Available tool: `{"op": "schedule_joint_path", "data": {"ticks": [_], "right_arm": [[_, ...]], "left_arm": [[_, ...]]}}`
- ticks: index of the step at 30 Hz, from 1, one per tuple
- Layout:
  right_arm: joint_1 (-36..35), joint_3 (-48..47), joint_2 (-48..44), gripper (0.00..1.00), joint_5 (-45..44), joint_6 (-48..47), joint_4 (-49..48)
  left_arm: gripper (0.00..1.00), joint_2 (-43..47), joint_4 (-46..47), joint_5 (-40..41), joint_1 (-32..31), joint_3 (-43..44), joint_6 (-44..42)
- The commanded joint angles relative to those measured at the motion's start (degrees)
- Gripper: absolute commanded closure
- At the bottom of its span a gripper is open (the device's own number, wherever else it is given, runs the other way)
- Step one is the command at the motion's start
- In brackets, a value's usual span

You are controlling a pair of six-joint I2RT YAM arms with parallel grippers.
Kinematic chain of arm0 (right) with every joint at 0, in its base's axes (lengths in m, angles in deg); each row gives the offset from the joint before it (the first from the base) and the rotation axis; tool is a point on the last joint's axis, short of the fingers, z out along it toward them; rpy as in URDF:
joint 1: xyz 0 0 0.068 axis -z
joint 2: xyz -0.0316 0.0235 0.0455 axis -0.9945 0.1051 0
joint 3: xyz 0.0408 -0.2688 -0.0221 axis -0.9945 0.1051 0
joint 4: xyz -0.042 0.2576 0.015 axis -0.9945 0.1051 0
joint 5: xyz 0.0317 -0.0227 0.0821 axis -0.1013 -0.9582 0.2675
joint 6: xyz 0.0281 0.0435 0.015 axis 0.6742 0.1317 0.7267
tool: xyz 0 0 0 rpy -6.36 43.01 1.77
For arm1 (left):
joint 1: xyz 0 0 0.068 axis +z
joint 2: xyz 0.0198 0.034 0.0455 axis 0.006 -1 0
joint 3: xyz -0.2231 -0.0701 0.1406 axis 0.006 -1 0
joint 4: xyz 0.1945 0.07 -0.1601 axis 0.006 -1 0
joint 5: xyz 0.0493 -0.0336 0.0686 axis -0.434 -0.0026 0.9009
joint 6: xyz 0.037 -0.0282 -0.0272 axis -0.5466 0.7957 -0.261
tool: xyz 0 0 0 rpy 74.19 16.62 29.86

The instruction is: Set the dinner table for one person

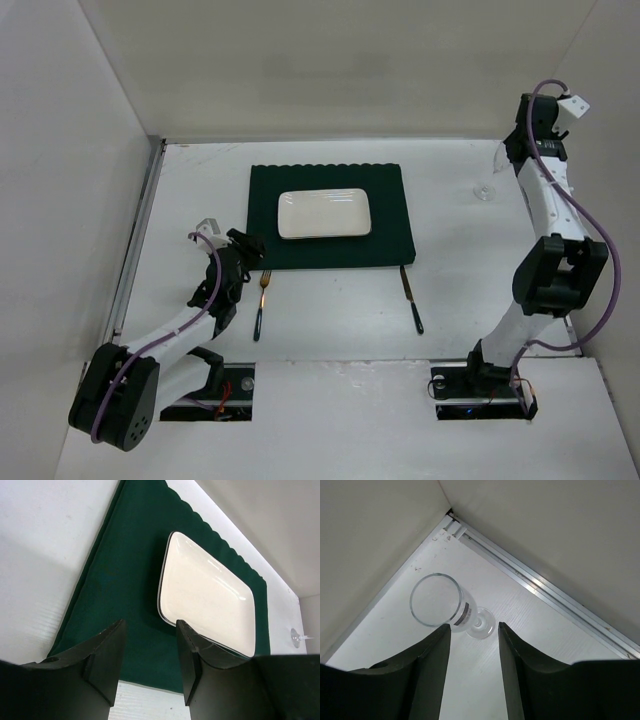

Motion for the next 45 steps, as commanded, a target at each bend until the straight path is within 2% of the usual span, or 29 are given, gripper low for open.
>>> {"op": "schedule_joint_path", "data": {"ticks": [1, 10, 23, 33, 41, 45], "right_arm": [[1.11, -3.23, 0.45, 0.52, 2.36, -0.26, -0.46], [2.52, -4.46, 3.0, 0.54, 6.85, -0.35, -1.69], [3.4, -7.89, 6.7, 0.61, 7.56, -1.05, -1.78], [3.92, -8.24, 7.66, 0.73, 7.82, -1.14, -1.61], [5.07, -9.99, 9.24, 0.7, 11.33, -0.61, -0.9], [5.15, -10.79, 10.03, 0.73, 12.3, -0.61, -0.29]], "left_arm": [[0.58, 0.16, 1.81, 1.34, -0.37, 0.57, -1.03], [0.58, -0.71, 2.25, 0.99, -1.16, 0.83, -0.86], [0.58, -1.24, 3.39, 1.16, -1.69, 0.66, -1.03], [0.57, -0.45, 3.39, 1.25, -1.16, 0.22, -0.86], [0.57, -0.28, 3.39, 1.25, -1.07, 0.13, -0.86], [0.57, -0.36, 3.39, 1.25, -0.98, 0.13, -0.77]]}}
